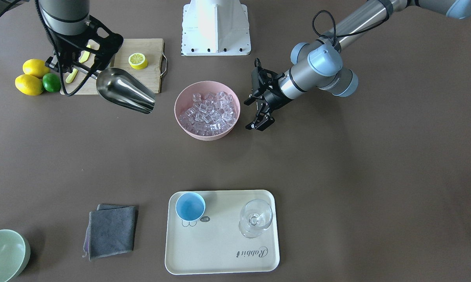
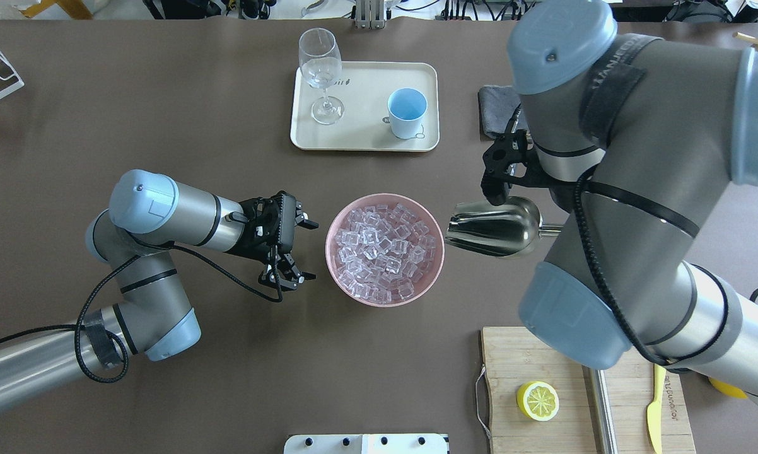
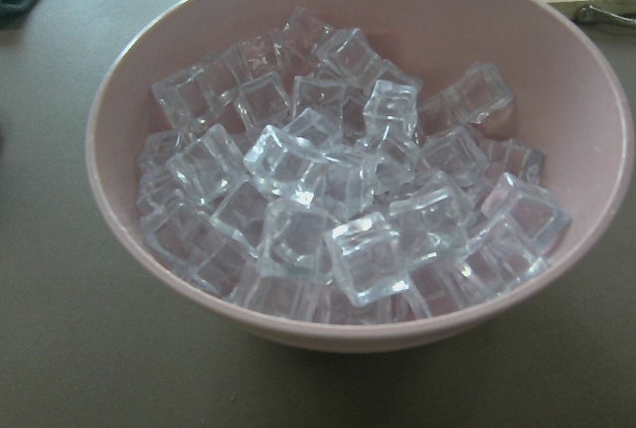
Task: Put ice in cup with scoop
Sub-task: 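Swing the right arm over and lower the scoop into the ice bowl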
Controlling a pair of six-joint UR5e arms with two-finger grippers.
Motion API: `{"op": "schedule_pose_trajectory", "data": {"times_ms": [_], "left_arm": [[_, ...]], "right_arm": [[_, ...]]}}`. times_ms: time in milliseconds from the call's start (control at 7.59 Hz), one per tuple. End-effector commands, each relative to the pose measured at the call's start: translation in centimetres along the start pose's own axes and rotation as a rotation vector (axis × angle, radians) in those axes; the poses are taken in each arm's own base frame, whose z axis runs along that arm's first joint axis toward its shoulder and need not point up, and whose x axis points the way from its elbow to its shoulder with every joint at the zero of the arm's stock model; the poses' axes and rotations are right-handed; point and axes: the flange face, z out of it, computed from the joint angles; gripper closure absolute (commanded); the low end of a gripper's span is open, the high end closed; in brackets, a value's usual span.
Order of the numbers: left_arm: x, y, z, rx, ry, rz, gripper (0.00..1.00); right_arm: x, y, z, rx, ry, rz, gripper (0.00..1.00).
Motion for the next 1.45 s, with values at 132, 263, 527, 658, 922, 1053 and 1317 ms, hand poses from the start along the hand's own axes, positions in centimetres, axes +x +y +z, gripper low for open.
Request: {"op": "schedule_pose_trajectory", "data": {"times_ms": [132,263,527,658,922,1053,1317], "left_arm": [[0.1,0.5,0.2,0.002,0.001,0.001,0.02],[0.1,0.5,0.2,0.001,0.001,0.001,0.02],[0.0,0.5,0.3,0.004,-0.001,0.002,0.02],[0.0,0.5,0.3,0.005,-0.001,0.003,0.02],[0.1,0.5,0.2,0.012,-0.002,0.007,0.02],[0.0,0.6,0.4,0.011,-0.002,0.006,0.02],[0.3,0.6,0.6,0.01,0.005,0.006,0.02]], "right_arm": [[-1.8,-5.9,-3.7,-0.163,-0.149,0.049,1.0],[-1.5,-7.5,-4.1,-0.192,-0.169,0.062,1.0],[-1.1,-9.2,-3.2,-0.226,-0.236,0.094,1.0],[-0.4,-11.1,-3.1,-0.268,-0.255,0.112,1.0],[-1.3,-12.4,-2.3,-0.306,-0.251,0.118,1.0],[-1.9,-13.4,-2.3,-0.323,-0.249,0.134,1.0],[-3.4,-14.9,-1.0,-0.375,-0.223,0.152,1.0]]}}
